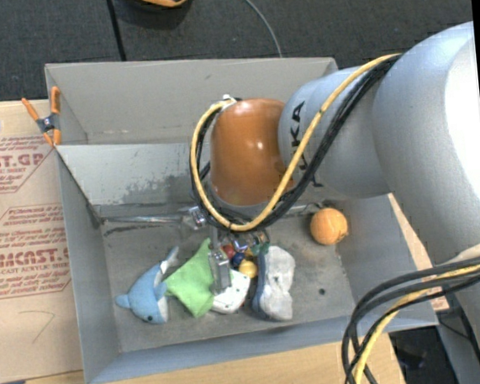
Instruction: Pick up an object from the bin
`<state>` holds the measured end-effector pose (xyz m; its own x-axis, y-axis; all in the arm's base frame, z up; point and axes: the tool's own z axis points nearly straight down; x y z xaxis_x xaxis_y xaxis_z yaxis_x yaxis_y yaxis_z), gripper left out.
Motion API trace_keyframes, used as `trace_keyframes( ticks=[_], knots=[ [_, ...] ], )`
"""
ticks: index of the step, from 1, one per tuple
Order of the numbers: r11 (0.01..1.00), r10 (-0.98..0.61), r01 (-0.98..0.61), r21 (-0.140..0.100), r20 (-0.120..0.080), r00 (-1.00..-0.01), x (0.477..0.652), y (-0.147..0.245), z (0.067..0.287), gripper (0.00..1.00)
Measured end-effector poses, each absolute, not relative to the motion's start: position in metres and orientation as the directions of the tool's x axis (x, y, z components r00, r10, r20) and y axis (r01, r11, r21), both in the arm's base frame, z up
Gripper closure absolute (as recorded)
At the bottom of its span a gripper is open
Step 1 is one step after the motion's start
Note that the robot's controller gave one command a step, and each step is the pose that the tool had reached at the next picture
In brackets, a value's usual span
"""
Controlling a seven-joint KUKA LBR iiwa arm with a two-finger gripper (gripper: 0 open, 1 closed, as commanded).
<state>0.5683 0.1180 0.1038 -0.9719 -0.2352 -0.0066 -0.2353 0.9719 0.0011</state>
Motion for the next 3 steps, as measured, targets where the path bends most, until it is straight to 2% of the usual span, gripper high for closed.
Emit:
trace_keyframes(
  ticks=[1, 2, 3],
  knots=[
    [0.931, -0.365, -0.365, 0.004, 0.015, -0.931, 0.555, 0.122, 0.061, 0.0],
    [0.842, -0.539, -0.539, -0.001, -0.009, -0.842, 0.563, 0.13, 0.09, 0.0],
    [0.876, -0.483, -0.483, 0.003, 0.003, -0.876, 0.56, 0.126, 0.083, 0.0]
  ],
)
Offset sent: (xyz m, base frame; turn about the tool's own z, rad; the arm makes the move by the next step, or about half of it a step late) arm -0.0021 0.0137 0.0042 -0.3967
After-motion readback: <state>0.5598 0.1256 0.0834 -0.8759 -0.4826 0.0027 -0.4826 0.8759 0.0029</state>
